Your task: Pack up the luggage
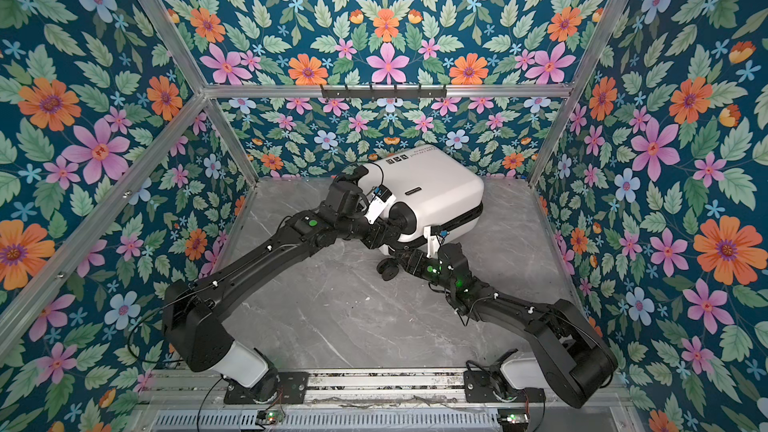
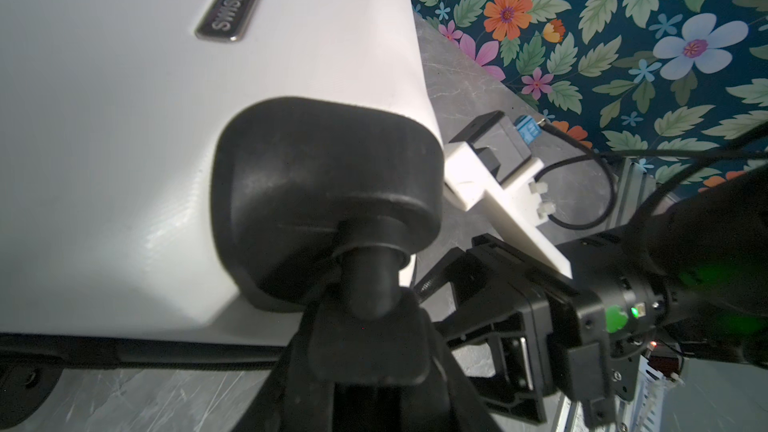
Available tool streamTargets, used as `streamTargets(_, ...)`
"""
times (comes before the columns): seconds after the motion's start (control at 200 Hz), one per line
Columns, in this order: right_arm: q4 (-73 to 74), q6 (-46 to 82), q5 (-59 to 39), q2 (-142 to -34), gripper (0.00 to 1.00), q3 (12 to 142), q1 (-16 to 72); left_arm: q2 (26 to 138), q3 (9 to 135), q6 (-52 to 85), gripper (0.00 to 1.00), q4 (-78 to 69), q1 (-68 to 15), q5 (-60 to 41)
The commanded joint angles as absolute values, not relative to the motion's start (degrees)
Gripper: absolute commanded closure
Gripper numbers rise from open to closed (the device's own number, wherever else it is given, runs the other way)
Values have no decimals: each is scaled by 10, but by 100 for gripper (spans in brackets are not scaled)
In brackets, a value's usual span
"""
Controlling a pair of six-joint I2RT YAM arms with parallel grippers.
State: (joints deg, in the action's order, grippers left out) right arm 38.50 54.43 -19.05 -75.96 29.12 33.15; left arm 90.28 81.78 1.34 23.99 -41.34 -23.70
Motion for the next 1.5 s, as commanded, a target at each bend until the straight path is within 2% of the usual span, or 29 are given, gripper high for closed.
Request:
streamTargets(0.0,434,536,-172,-742,59,293,331,903,824,12,100,184,-415,-256)
streamTargets(0.48,406,529,-144,-738,66,292,332,912,830,16,100,181,-416,-258)
streamTargets(0.965,374,540,-133,-773,93,320,332,910,829,16,100,184,-417,-255)
streamTargets(1.05,365,543,-128,-773,100,323,332,909,828,17,100,186,-417,-254)
streamTargets(1.25,302,547,-102,-746,100,324,332,897,815,16,100,189,-417,-239)
streamTargets(1.495,155,534,-42,-692,100,335,332,879,794,15,100,196,-417,-204)
